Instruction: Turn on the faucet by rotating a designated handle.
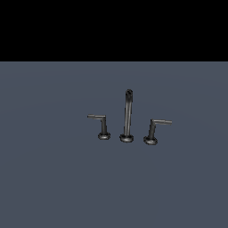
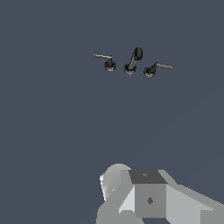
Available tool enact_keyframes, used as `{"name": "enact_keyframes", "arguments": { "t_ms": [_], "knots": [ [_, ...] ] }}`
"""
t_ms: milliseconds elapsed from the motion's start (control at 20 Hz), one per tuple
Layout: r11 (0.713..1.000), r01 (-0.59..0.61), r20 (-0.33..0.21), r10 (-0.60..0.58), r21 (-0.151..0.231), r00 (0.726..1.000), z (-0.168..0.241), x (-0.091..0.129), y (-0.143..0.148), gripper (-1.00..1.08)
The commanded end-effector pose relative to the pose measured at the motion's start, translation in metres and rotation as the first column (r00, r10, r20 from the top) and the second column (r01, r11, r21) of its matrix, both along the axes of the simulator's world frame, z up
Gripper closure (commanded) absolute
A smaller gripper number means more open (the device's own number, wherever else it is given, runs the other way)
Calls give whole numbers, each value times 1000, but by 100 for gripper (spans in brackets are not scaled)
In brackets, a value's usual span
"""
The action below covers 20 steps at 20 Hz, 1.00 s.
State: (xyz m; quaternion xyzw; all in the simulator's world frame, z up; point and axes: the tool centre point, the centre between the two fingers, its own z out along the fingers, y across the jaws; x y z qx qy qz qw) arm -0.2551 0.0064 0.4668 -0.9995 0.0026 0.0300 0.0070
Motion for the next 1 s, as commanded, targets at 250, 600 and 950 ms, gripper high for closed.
{"name": "enact_keyframes", "arguments": {
  "t_ms": [250,600,950],
  "knots": [
    [1000,14,0,-14,0,1000,-3,1,2,108],
    [997,80,1,-80,-3,997,-17,6,13,108],
    [979,202,3,-202,-6,979,-43,18,32,108]
  ]
}}
